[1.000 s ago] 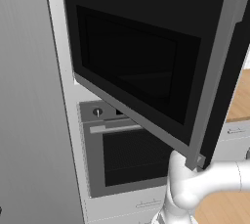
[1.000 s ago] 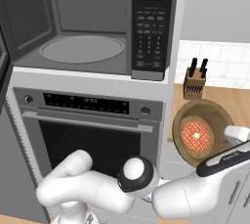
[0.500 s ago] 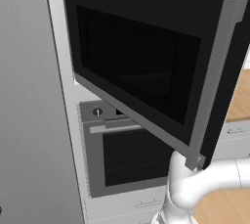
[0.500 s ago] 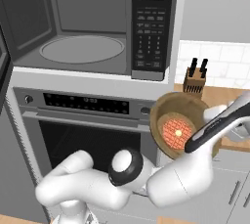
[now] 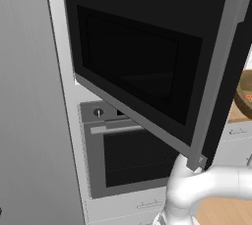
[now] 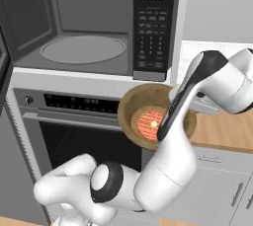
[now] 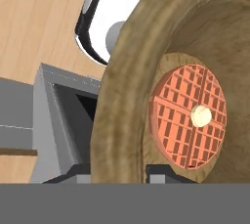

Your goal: Open the microwave, place the bowl with waffle inside the microwave, then close the microwave door and turn it on.

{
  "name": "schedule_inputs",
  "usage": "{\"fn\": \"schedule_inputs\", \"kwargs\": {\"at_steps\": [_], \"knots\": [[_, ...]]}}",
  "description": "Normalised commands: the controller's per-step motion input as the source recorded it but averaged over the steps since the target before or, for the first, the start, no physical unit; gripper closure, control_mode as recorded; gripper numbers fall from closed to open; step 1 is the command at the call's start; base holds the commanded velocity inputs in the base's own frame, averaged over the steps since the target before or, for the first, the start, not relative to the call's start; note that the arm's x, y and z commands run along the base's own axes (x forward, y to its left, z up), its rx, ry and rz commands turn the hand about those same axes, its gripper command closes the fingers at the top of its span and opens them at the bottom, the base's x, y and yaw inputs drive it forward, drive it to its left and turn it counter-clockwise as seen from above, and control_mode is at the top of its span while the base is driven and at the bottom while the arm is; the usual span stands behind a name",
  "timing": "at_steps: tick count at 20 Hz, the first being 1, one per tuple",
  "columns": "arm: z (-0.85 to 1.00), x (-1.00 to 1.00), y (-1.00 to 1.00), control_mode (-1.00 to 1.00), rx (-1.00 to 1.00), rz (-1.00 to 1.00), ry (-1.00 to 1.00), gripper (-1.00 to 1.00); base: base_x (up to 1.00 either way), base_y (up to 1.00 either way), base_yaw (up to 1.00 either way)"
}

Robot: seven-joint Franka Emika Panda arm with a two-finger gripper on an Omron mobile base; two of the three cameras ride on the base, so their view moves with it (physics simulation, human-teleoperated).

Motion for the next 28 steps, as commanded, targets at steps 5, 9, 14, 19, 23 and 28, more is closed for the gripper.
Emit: {"fn": "schedule_inputs", "kwargs": {"at_steps": [5,9,14,19,23,28], "knots": [[0.50,0.00,1.00,-1.00,-0.09,0.00,-0.05,1.00,0.00,0.00,0.00],[0.57,0.00,0.99,-1.00,0.01,0.00,-0.01,1.00,0.00,0.00,0.00],[0.60,0.00,0.94,-1.00,0.11,0.00,0.00,1.00,0.00,0.00,0.00],[0.66,0.20,0.80,-1.00,0.21,-0.01,0.00,1.00,0.00,0.00,0.00],[0.35,0.49,0.52,-1.00,0.23,-0.10,0.06,1.00,0.00,0.00,0.00],[0.01,0.44,0.77,-1.00,0.03,-0.31,0.02,1.00,0.00,0.00,0.00]]}}
